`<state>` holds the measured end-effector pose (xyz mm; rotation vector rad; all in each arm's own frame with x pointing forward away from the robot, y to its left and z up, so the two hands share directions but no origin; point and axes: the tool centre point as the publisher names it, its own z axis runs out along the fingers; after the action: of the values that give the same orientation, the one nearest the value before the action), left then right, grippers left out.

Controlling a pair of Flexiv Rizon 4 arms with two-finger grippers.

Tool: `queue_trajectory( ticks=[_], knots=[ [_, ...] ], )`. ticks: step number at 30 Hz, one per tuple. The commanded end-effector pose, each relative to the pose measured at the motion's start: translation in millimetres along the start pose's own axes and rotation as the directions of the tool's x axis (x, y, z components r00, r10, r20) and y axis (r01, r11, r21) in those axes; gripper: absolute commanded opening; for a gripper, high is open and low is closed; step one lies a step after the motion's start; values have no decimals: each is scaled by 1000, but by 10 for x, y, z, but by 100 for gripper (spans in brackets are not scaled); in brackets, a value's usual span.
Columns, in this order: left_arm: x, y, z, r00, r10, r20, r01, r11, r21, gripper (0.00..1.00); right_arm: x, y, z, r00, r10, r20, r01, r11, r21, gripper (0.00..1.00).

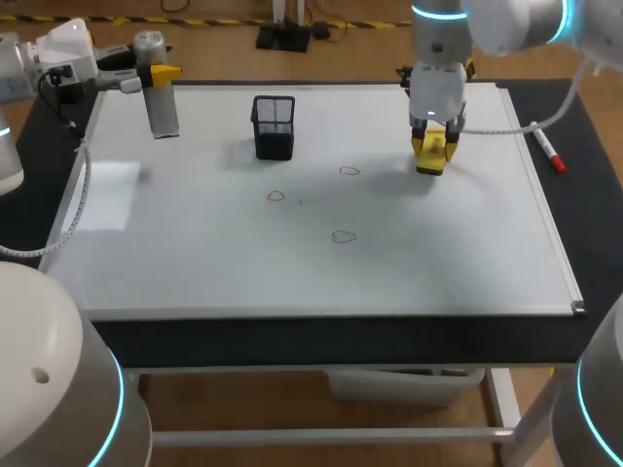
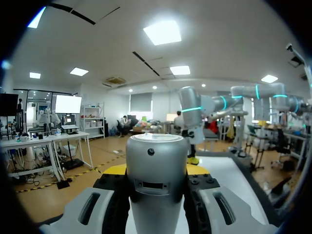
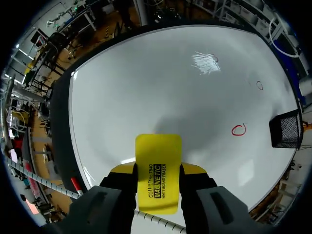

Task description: Pick up the inspection probe, press it on each red-marked spot on the whiteboard one by one, put down the probe, pick up the eraser, and wipe off all the red marks.

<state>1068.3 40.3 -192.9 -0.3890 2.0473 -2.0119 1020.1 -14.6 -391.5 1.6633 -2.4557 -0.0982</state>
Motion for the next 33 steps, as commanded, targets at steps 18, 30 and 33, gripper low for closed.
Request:
queue_trajectory(
  ticks=[18,30,33],
  knots=[
    [9,-11,-3,1000,1,2,-1,1000,0,0,268,59,50,996,54,66,-61,993,106,0],
    [9,-11,-3,1000,1,2,-1,1000,0,0,268,59,50,996,54,66,-61,993,106,0],
    [9,-11,-3,1000,1,2,-1,1000,0,0,268,59,50,996,54,66,-61,993,106,0]
  ],
)
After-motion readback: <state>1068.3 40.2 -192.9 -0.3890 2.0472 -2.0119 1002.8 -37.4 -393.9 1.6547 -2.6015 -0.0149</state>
